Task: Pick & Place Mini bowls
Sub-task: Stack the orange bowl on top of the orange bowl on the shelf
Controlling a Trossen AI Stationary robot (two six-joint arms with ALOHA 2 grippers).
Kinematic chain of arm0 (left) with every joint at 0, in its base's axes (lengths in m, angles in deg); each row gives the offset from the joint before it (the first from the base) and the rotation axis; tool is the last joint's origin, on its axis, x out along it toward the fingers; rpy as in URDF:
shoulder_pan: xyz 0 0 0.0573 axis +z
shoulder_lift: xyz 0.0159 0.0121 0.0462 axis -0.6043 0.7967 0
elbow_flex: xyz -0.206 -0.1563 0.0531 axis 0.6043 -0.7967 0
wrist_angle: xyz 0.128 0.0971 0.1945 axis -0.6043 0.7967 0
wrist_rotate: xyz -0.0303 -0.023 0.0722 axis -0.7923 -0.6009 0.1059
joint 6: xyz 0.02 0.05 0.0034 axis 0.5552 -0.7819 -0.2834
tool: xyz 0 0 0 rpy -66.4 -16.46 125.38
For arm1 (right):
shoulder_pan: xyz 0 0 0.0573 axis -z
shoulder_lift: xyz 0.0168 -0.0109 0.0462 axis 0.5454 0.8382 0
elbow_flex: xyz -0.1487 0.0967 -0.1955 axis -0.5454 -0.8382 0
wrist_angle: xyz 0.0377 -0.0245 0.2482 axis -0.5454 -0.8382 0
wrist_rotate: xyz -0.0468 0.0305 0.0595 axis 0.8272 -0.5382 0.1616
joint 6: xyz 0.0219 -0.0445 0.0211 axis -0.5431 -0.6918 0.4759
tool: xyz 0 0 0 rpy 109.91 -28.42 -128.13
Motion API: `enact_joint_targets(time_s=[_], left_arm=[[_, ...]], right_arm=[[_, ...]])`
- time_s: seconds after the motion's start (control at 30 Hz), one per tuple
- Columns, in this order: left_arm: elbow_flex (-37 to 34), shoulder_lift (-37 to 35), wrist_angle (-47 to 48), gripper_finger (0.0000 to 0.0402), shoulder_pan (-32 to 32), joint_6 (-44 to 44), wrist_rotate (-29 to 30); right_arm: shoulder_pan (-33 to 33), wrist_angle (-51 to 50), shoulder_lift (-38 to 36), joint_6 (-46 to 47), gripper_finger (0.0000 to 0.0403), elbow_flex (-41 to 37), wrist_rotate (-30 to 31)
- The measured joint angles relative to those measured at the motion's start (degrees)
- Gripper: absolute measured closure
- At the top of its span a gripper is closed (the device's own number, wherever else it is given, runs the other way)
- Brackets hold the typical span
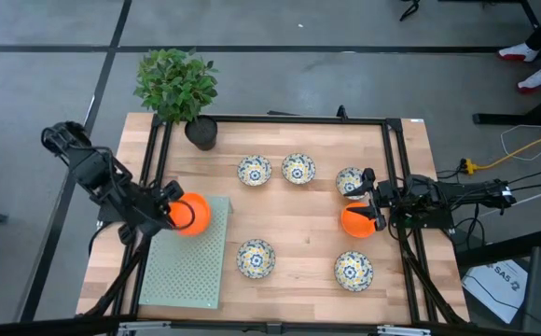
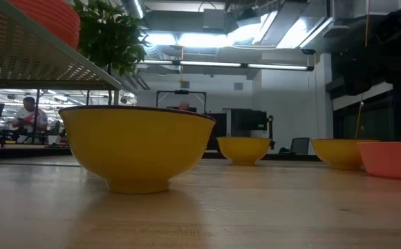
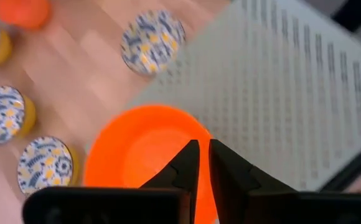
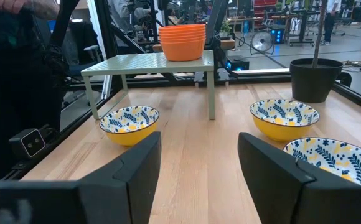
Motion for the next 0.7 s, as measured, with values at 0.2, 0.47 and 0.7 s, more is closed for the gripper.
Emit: enact_joint_targets(time_s=[0.2, 0.47, 0.7], left_arm=[[0.0, -2.0, -8.4, 0.0389, 3.3, 1.1, -1.0], [0.0, -5.3, -12.4, 0.0399, 7.4, 3.0, -4.1], [0.0, -5.4, -15.3, 0.0394, 12.1, 2.1, -3.0]], right_arm=[[0.0, 0.0, 0.0, 0.0, 0.0190, 0.0, 0.0], [0.0, 0.0, 0.0, 0.0, 0.0190, 0.0, 0.0], [0.0, 0.0, 0.0, 0.0, 0.0190, 0.0, 0.0]])
